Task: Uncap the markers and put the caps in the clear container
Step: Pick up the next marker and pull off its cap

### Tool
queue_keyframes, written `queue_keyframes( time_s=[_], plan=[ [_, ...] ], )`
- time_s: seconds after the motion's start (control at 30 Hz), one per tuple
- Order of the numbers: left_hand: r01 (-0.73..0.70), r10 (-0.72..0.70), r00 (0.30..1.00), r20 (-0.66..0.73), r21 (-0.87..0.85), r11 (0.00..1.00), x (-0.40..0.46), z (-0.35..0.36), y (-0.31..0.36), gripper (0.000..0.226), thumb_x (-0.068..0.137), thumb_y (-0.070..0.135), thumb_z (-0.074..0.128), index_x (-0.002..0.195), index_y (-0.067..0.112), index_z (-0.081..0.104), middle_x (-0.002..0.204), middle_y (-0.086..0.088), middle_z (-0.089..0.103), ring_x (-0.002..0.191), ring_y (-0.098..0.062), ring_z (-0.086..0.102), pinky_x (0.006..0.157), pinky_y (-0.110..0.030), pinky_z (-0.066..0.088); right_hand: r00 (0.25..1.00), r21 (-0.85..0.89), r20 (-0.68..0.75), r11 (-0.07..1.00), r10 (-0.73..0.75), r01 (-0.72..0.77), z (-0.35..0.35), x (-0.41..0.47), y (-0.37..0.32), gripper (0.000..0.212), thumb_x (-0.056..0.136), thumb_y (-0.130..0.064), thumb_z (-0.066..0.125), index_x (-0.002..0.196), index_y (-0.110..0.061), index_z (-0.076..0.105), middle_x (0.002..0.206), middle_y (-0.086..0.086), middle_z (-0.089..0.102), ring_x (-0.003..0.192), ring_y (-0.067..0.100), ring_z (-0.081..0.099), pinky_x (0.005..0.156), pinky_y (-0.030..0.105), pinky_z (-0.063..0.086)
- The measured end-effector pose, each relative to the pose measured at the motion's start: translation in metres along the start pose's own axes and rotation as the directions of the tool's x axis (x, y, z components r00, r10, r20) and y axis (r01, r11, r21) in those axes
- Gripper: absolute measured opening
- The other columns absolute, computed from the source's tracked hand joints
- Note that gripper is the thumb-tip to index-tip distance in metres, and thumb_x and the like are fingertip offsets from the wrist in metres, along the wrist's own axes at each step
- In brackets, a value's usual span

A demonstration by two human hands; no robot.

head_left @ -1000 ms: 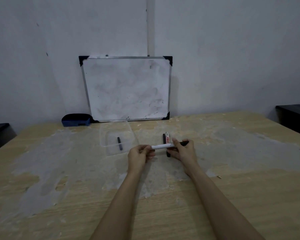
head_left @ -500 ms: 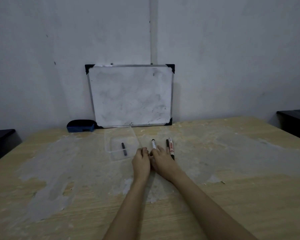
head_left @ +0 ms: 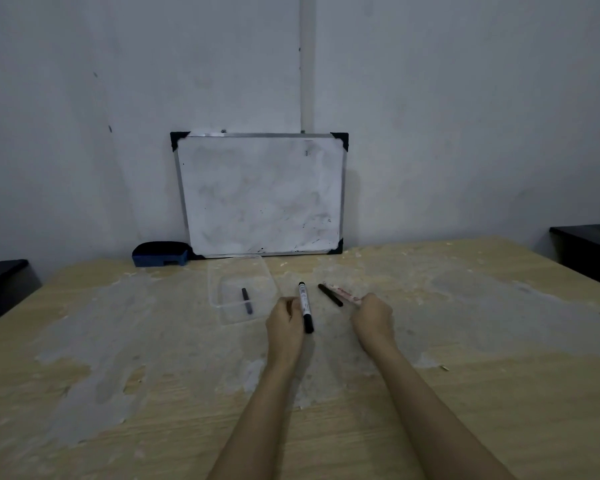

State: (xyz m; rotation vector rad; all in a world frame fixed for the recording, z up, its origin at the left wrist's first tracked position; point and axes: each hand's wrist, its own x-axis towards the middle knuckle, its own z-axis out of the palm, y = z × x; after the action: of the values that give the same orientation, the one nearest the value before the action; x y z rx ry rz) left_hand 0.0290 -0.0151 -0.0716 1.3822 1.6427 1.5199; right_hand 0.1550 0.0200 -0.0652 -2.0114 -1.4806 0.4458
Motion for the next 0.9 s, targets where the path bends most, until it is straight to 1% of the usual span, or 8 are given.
queue_keyframes(
  time_s=[0.07,0.13,0.3,0.43,0.57,0.63,0.8,0.9],
  plan=[
    [-0.034,0.034,0.999,-0.001,-0.03,0.999,-0.001,-0.001,0.002,0.027,0.098,0.016,0.04,0.119,0.003,0.052,0.104,-0.003,0.055,0.095,-0.016,0.052,0.076,-0.021,0.04,0.999,0.156,-0.026,0.988,0.019,-0.015,-0.007,0.01,0.009,0.029,0.093,-0.002,0.037,0.116,0.0,0.055,0.109,0.021,0.061,0.086,0.03,0.057,0.06,0.031,0.042],
    [-0.087,0.088,0.996,0.015,-0.046,0.995,-0.002,-0.001,0.001,0.034,0.097,0.02,0.042,0.129,0.007,0.045,0.113,-0.007,0.055,0.102,-0.02,0.055,0.084,-0.025,0.043,0.999,0.358,-0.034,0.933,-0.02,0.031,-0.016,0.014,0.017,0.031,0.091,-0.001,0.038,0.115,-0.002,0.058,0.096,0.016,0.059,0.062,0.02,0.049,0.048,0.025,0.032],
    [-0.119,0.122,0.982,0.146,-0.03,0.992,-0.003,0.002,-0.002,0.046,0.097,0.024,0.043,0.142,0.017,0.034,0.134,-0.01,0.048,0.122,-0.023,0.048,0.107,-0.039,0.041,0.989,0.485,-0.062,0.862,-0.133,0.146,-0.027,0.011,0.032,0.023,0.092,-0.012,0.042,0.074,-0.013,0.056,0.069,0.006,0.05,0.058,0.017,0.042,0.053,0.027,0.029],
    [-0.165,0.162,0.976,0.145,0.011,0.986,-0.001,0.004,-0.003,0.036,0.096,0.017,0.046,0.132,0.01,0.047,0.124,-0.013,0.057,0.108,-0.019,0.055,0.094,-0.028,0.046,0.983,0.437,-0.031,0.882,-0.181,0.176,-0.018,0.007,0.033,0.044,0.091,-0.024,0.051,0.049,-0.018,0.041,0.052,0.002,0.035,0.05,0.015,0.035,0.05,0.028,0.023],
    [-0.237,0.227,0.961,0.16,0.052,0.97,0.001,0.003,-0.003,0.026,0.095,0.015,0.048,0.116,0.004,0.057,0.101,-0.005,0.06,0.079,-0.004,0.054,0.066,-0.004,0.043,0.983,0.364,-0.019,0.914,-0.182,0.176,-0.017,0.008,0.034,0.046,0.09,-0.028,0.053,0.047,-0.015,0.046,0.051,0.007,0.038,0.048,0.018,0.036,0.047,0.028,0.021],
    [-0.269,0.256,0.948,0.189,0.045,0.962,0.001,0.002,-0.002,0.022,0.095,0.015,0.048,0.112,0.007,0.058,0.094,0.0,0.059,0.073,0.004,0.051,0.063,0.001,0.042,0.981,0.267,-0.031,0.944,-0.191,0.193,-0.018,0.007,0.036,0.051,0.091,-0.031,0.05,0.041,-0.021,0.042,0.046,0.004,0.038,0.044,0.018,0.037,0.047,0.028,0.022],
    [-0.31,0.276,0.927,0.252,0.106,0.945,-0.003,0.0,-0.002,0.017,0.096,0.022,0.045,0.081,0.014,0.05,0.068,0.004,0.052,0.062,-0.007,0.049,0.055,-0.011,0.039,0.966,0.076,0.01,0.963,-0.259,0.257,-0.015,0.004,0.033,0.059,0.091,-0.047,0.044,0.042,-0.014,0.042,0.041,0.001,0.033,0.039,0.016,0.034,0.044,0.027,0.021],
    [-0.44,0.368,0.893,0.26,0.327,0.836,-0.002,-0.002,-0.004,0.027,0.098,0.028,0.038,0.078,0.014,0.048,0.067,0.004,0.046,0.065,-0.012,0.045,0.053,-0.017,0.029,0.965,0.099,0.01,0.961,-0.262,0.26,-0.012,0.005,0.032,0.061,0.093,-0.038,0.045,0.039,-0.015,0.028,0.041,0.003,0.026,0.039,0.017,0.028,0.044,0.029,0.017]
  ],
)
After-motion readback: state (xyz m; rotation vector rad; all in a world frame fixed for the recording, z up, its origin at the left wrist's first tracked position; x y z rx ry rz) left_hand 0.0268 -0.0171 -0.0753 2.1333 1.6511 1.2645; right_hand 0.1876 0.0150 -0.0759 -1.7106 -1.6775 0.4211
